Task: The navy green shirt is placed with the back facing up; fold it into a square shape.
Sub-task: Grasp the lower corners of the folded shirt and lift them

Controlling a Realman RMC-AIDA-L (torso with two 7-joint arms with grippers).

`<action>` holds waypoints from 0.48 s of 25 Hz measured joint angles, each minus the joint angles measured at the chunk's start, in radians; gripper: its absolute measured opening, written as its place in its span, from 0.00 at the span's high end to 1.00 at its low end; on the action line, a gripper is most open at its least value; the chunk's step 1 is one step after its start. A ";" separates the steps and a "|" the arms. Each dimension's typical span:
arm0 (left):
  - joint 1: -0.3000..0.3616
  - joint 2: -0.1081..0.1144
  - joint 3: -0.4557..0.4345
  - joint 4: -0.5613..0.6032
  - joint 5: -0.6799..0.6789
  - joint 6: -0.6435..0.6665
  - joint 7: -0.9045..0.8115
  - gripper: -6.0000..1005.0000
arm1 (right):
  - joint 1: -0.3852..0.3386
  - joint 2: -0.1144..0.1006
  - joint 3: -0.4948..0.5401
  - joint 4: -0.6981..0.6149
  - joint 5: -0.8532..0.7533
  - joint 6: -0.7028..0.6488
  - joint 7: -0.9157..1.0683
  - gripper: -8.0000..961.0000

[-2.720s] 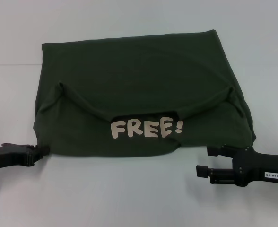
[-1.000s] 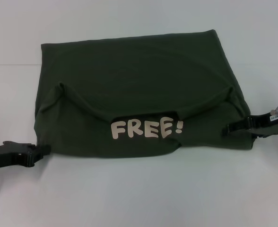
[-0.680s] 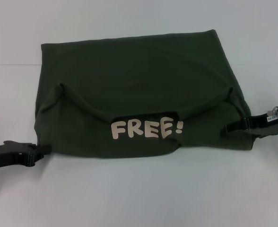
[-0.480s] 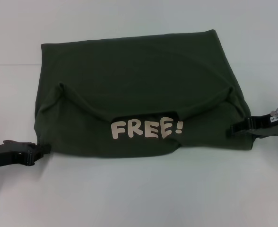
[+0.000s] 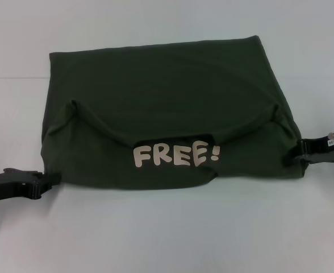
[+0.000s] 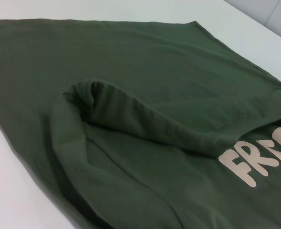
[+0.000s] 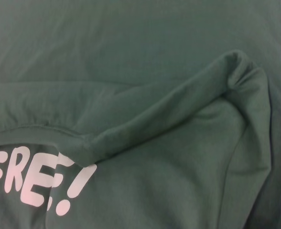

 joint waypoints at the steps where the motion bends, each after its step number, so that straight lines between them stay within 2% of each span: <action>1: -0.001 0.001 0.001 0.000 0.000 0.000 0.001 0.93 | -0.001 -0.001 0.001 0.000 0.000 0.000 -0.001 0.63; 4: -0.003 0.004 0.003 0.000 0.000 0.009 0.001 0.93 | -0.002 -0.004 0.001 0.000 0.001 0.001 -0.002 0.77; 10: -0.005 0.014 0.003 0.000 0.002 0.028 -0.003 0.93 | -0.011 -0.017 0.035 0.000 0.004 -0.006 -0.026 0.93; 12: -0.003 0.016 0.002 0.000 0.002 0.033 -0.004 0.93 | -0.014 -0.023 0.077 0.000 0.004 -0.023 -0.058 0.93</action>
